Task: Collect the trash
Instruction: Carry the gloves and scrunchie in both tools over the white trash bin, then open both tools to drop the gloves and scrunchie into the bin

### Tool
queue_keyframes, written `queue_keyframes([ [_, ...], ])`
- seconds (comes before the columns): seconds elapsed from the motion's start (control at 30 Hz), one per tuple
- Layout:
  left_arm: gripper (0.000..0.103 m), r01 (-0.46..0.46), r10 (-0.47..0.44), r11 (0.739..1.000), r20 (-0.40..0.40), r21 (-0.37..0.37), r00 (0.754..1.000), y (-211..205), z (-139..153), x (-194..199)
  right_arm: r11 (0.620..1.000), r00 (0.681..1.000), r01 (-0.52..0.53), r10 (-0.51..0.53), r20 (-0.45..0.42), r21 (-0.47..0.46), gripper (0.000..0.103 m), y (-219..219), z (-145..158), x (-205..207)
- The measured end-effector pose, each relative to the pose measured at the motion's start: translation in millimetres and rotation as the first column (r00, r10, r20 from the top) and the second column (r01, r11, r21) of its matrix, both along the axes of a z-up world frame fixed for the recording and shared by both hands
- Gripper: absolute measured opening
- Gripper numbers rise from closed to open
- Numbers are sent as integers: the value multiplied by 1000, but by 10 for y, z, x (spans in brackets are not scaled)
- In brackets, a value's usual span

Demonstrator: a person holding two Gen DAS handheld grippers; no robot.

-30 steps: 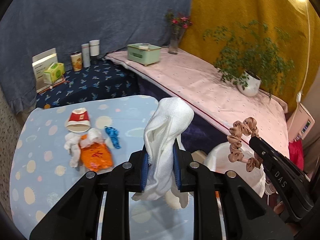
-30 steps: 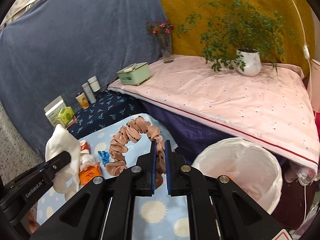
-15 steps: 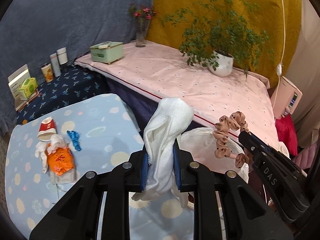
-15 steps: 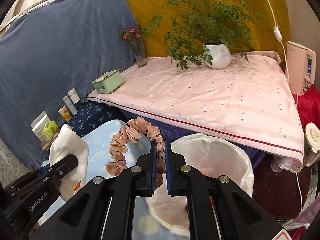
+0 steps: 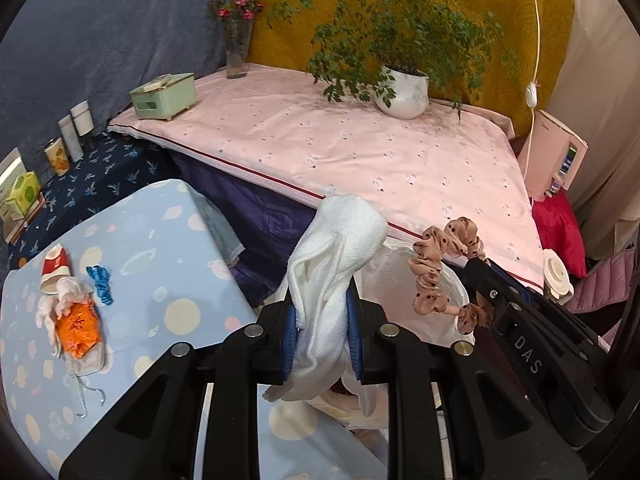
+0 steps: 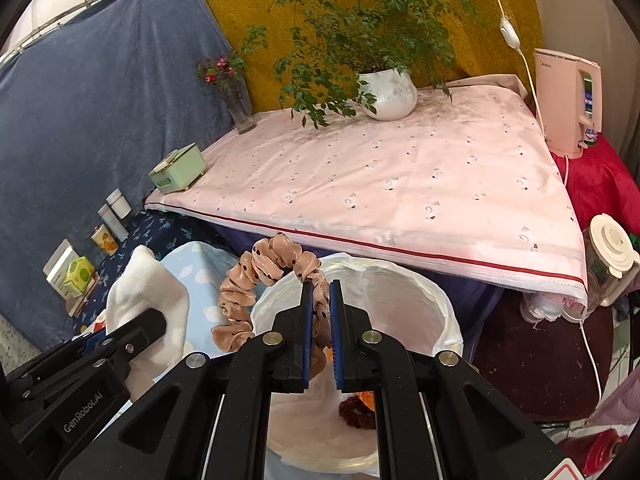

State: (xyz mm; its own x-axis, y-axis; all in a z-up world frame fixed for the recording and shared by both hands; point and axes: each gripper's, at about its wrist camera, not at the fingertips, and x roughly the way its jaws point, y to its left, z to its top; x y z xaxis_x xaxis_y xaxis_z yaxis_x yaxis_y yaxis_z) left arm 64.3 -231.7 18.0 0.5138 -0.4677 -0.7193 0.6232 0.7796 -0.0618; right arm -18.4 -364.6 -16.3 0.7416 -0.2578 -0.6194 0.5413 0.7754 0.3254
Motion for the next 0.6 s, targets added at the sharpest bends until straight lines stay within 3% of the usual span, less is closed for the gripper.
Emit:
queue_keyframes([
  [0.27, 26, 25, -25, 1000, -24, 1, 999, -147, -180, 31, 1000, 999, 15, -14, -33, 14, 9, -85, -143, 15],
  [0.33, 37, 15, -14, 1000, -19, 6, 1000, -148, -201, 48, 1000, 999, 14, -13, -43, 11, 15, -81, -169, 41],
  [0.4, 55, -3, 3, 1000, -13, 5, 1000, -121, -211, 71, 1000, 999, 23, -23, -49, -1, 18, -73, -180, 57],
  [0.6, 56, -19, 19, 1000, -16, 0, 1000, -53, -213, 143, 1000, 998, 21, -21, -57, -5, 22, -38, -194, 132],
])
